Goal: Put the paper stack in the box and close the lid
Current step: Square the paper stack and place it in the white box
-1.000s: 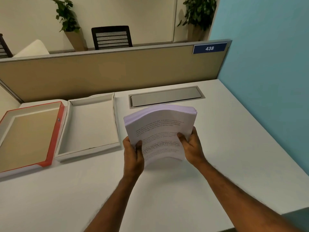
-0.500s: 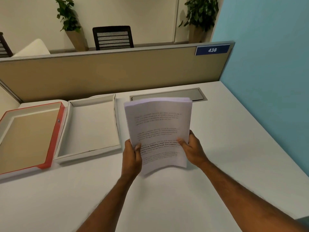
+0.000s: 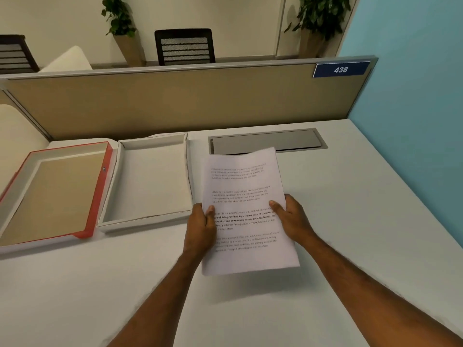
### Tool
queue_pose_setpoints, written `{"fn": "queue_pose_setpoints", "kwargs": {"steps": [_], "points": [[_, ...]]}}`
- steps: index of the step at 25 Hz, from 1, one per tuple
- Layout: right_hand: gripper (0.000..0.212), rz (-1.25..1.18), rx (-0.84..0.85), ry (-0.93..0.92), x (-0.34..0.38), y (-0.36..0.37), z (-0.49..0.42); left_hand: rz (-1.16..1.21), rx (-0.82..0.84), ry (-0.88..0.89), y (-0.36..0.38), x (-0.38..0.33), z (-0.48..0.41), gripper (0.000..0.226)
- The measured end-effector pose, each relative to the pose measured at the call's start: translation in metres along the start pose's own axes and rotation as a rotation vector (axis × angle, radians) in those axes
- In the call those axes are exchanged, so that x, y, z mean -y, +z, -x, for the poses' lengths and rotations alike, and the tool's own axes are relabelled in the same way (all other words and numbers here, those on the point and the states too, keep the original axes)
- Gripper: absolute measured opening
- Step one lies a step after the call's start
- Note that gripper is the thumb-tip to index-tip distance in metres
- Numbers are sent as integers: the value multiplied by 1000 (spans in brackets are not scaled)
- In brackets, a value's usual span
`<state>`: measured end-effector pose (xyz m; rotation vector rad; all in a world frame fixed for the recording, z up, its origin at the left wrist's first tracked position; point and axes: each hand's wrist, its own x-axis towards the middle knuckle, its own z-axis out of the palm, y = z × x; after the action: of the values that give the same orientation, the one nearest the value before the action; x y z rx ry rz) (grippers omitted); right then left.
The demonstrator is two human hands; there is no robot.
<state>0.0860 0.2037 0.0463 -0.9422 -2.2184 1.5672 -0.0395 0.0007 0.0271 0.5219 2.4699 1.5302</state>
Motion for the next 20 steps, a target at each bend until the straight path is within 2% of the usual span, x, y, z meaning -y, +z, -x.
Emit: {"fn": "queue_pose_setpoints", "kwargs": {"steps": [4,8,12,20], "points": [[33,17,46,77,-13,24,12,-87,34,-108,-11,20,14,19],[33,9,58,90,-2,48,13,-221,-9,-89,-37,25,10,26],[33,-8,68,46,32,79,-4,-342,-60,-62,-74,25,-17,32],[38,74,92,-30,126,162,-70,-368,-183,-22,-164,32,-106,36]]}}
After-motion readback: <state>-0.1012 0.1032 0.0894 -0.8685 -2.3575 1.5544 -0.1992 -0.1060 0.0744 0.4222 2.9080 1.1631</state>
